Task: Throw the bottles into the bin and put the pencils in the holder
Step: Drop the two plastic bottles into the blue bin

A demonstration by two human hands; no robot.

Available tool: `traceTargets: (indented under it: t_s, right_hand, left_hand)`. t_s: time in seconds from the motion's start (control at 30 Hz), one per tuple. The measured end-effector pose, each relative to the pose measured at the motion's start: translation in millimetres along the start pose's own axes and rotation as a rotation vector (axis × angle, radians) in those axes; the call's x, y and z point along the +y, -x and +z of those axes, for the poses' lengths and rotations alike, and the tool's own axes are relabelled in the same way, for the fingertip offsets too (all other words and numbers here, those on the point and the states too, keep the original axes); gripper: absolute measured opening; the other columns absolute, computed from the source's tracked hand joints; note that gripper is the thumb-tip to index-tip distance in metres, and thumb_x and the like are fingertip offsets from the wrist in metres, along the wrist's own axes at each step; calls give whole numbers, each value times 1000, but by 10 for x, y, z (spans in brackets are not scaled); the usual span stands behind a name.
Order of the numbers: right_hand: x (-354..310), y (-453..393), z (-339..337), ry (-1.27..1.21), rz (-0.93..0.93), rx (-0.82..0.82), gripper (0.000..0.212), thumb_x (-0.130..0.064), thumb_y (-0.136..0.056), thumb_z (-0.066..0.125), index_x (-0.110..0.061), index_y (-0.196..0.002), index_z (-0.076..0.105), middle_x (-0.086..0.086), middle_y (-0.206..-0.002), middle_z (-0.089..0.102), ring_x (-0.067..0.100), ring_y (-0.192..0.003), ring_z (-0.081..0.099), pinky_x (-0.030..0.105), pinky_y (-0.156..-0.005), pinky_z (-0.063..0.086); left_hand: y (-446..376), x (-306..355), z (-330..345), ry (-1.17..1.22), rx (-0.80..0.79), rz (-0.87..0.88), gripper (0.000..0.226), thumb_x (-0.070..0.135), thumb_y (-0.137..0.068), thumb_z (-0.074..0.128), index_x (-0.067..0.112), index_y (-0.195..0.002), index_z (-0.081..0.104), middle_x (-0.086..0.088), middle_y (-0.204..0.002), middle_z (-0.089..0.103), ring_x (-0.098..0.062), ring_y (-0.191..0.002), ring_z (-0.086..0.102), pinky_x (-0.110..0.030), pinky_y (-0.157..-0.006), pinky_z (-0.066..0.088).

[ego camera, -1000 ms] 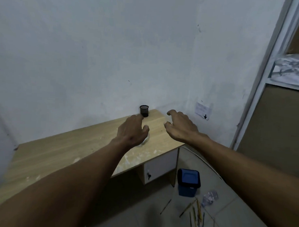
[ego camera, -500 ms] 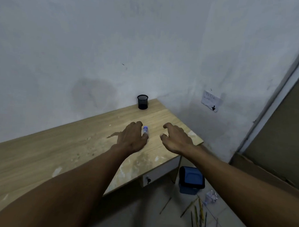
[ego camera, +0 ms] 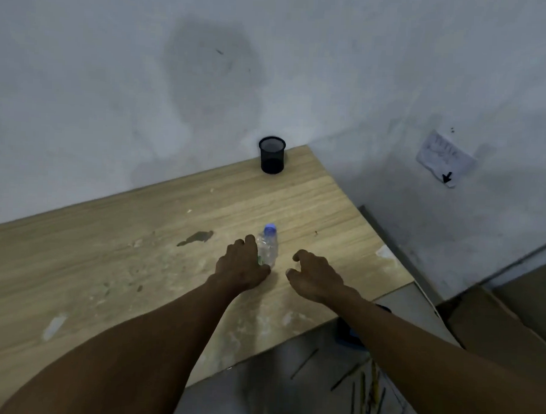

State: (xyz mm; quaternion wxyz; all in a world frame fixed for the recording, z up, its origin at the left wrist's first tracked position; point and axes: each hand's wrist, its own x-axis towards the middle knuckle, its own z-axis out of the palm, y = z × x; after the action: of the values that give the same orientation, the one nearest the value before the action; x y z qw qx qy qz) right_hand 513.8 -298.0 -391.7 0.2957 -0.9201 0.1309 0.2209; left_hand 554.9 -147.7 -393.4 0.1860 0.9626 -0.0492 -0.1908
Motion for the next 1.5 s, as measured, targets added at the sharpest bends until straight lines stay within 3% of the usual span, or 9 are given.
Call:
traceTargets:
  t_s: [0.4, 0.67, 0.77, 0.87, 0.97, 1.1, 1.2, 1.37, 1.5]
  right_hand:
    - [391, -831, 182, -43, 74, -132, 48, -39, -90, 50, -23, -135, 48, 7, -140, 49, 27, -122, 51, 35, -97, 42]
    - [486, -867, 98, -128, 110, -74, 41, -42, -88, 55, -24, -124, 56, 6, -132, 54, 27, -117, 56, 37, -97, 46]
    - [518, -773, 19, -239, 114, -12, 46, -48, -84, 58, -23, -122, 59, 7, -128, 58, 25, -112, 59, 38, -95, 49]
    - [540, -580, -142, -432, 119, 37, 68, -61, -78, 62, -16, -129, 55, 9, -130, 59, 26, -113, 59, 35, -90, 48]
    - [585, -253, -342, -681, 165, 129, 87, -75, -63, 66, -17, -127, 56, 11, -118, 66, 29, -103, 66, 42, -83, 55]
    - [736, 248, -595, -948, 163, 158, 64, -62, -70, 73, -16, -114, 63, 11, -98, 73, 28, -82, 71, 38, -69, 57]
    - [939, 588, -652, -1046, 117, 225, 63, -54, -71, 77, -15, -118, 63, 10, -91, 74, 24, -76, 71, 33, -63, 55]
    - [1321, 1118, -644, -1162, 115, 301, 41, -35, -78, 77, -9, -108, 68, 10, -87, 71, 26, -74, 68, 35, -67, 55]
    - [1661, 1416, -647, -1179, 138, 272, 43, -38, -77, 77, -8, -107, 71, 6, -83, 72, 26, -75, 69, 35, -68, 55]
  left_hand:
    - [-756, -258, 470, -45, -80, -210, 95, 47, -65, 78, 12, -138, 28, -14, -128, 52, -33, -119, 51, -46, -90, 47]
    - [-781, -126, 499, -112, -67, -179, 68, 55, -67, 68, 19, -122, 46, -3, -119, 61, -26, -112, 57, -44, -95, 37]
    - [-667, 12, 449, -16, 9, -107, 70, 57, -63, 70, 23, -121, 49, 0, -113, 65, -24, -104, 60, -38, -86, 40]
    - [-470, 181, 378, 116, 25, 14, 78, 55, -61, 75, 24, -127, 49, 0, -110, 66, -24, -99, 63, -34, -79, 47]
    - [-161, 328, 305, 235, 7, 131, 78, 54, -56, 78, 26, -125, 53, 5, -103, 67, -19, -90, 63, -36, -78, 52]
    - [281, 486, 297, 350, -68, 272, 73, 51, -49, 82, 32, -116, 59, 12, -95, 68, -13, -84, 65, -39, -80, 55]
    - [540, 624, 359, 388, -101, 363, 75, 46, -50, 85, 29, -118, 59, 9, -97, 69, -13, -87, 65, -35, -81, 54]
    - [882, 946, 486, 386, -142, 521, 68, 27, -58, 88, 25, -120, 59, 8, -103, 67, -10, -92, 63, -23, -81, 51]
    - [1043, 1241, 644, 289, -204, 611, 72, 30, -57, 89, 24, -122, 59, 5, -110, 66, -12, -98, 62, -27, -84, 51]
